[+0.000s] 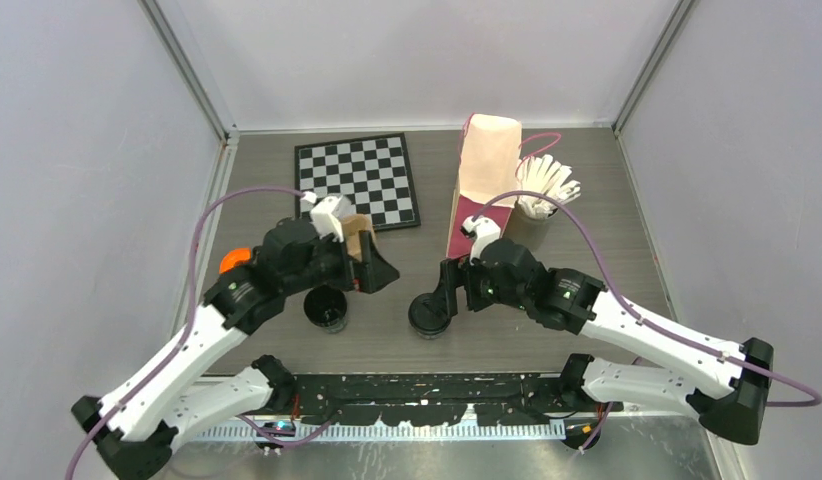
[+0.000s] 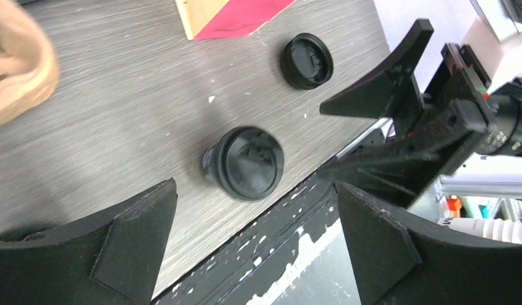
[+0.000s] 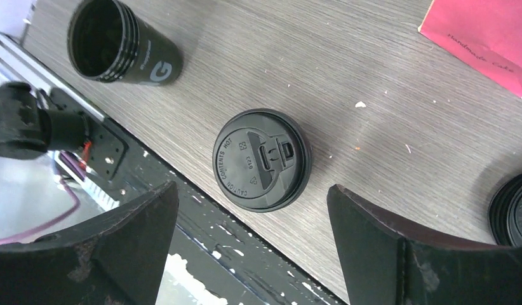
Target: Pack the takeout coffee
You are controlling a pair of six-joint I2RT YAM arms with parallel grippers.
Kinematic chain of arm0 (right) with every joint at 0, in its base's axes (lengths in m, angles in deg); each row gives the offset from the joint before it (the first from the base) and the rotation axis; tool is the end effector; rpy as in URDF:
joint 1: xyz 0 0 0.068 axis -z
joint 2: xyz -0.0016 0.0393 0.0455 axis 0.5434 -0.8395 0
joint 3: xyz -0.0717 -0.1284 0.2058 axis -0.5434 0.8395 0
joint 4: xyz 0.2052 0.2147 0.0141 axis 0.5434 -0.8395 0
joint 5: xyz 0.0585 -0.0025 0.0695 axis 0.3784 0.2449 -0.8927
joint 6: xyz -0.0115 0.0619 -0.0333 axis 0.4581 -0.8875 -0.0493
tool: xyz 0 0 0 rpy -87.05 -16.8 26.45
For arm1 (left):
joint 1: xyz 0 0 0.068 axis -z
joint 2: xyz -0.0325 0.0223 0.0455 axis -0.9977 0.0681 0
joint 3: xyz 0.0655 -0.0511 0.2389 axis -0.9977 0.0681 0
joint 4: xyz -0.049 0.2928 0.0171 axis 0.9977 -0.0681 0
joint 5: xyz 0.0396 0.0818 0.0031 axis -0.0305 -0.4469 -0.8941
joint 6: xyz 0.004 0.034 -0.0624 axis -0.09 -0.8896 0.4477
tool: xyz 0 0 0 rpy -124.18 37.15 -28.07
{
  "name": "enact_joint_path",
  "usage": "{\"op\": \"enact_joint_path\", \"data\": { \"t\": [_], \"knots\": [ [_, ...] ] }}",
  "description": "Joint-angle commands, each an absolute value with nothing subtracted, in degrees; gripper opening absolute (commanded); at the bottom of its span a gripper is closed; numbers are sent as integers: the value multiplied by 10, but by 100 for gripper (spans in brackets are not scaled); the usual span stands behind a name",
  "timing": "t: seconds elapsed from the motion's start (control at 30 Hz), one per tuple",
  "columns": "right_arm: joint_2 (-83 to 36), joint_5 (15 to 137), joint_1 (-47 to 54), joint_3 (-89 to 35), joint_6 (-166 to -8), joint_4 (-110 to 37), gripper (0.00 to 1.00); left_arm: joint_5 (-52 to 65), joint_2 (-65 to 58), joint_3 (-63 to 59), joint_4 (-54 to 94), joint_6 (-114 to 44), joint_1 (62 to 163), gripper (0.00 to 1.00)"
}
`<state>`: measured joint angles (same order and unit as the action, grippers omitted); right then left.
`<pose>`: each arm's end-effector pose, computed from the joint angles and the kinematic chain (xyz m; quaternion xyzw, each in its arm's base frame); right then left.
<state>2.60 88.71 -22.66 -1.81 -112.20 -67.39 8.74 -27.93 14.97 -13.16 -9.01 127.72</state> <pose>0.1595 0.2236 0.2713 -0.1625 0.8762 0.2849 0.3532 0.1889 -0.1820 0.3249 0.0768 0.8461 -0.3924 0.3524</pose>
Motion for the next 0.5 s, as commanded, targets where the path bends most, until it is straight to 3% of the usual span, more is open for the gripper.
{"op": "enact_joint_path", "data": {
  "t": [0.0,0.23,0.47],
  "knots": [
    [-1,920,-254,-41,-1063,-657,91,21,-373,141,-267,-118,1279,100],
    [-80,974,-314,-77,-1042,-655,92,-5,-496,176,-349,-142,1279,100],
    [-135,1006,-357,-90,-1027,-658,92,-29,-545,200,-355,-158,1280,100]
  ]
}}
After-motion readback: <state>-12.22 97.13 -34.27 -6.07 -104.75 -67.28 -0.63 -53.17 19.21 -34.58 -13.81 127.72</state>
